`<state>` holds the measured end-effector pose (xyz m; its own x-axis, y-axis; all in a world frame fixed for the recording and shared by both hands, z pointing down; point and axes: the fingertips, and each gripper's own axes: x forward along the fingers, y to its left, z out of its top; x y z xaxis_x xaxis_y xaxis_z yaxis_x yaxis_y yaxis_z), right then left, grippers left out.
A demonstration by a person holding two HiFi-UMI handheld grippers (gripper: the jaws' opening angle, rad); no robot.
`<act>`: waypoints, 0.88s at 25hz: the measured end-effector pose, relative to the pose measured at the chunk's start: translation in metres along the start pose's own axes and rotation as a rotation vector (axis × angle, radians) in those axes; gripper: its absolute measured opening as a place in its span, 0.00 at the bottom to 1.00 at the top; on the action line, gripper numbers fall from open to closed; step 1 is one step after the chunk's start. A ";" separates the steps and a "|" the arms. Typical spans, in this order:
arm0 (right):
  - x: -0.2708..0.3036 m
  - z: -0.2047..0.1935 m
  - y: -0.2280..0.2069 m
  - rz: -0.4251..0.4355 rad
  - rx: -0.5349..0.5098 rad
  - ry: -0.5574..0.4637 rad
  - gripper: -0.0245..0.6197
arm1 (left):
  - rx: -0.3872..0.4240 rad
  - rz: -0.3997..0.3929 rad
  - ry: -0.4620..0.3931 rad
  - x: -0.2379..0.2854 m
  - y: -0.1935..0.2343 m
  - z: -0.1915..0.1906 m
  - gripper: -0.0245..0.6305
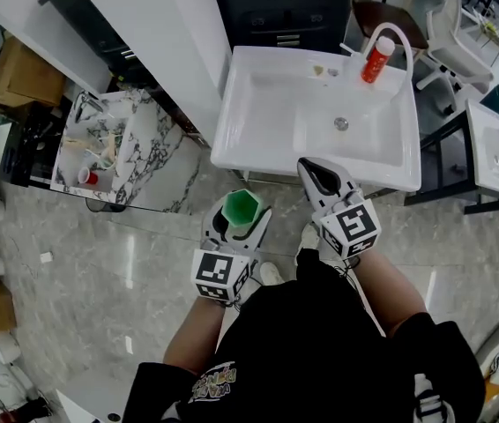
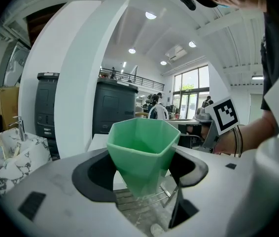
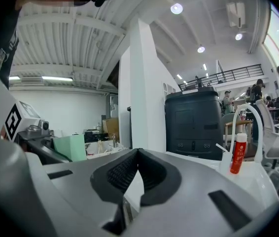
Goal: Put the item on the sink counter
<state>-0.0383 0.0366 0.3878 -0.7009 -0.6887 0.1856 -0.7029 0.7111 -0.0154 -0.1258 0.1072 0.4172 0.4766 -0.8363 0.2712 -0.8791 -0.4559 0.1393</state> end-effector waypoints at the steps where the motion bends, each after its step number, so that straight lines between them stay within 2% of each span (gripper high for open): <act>1: 0.001 0.001 -0.005 0.002 0.000 0.001 0.12 | 0.000 0.001 0.001 0.005 0.000 0.001 0.51; 13: 0.023 -0.003 -0.080 0.000 0.008 0.014 0.12 | -0.006 -0.012 0.015 0.087 -0.006 0.014 0.51; 22: 0.037 -0.001 -0.128 0.015 0.015 0.011 0.12 | 0.015 0.021 -0.002 0.135 -0.002 0.037 0.51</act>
<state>0.0258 -0.0795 0.3977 -0.7104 -0.6760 0.1959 -0.6938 0.7194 -0.0333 -0.0590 -0.0159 0.4183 0.4583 -0.8461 0.2723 -0.8886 -0.4430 0.1190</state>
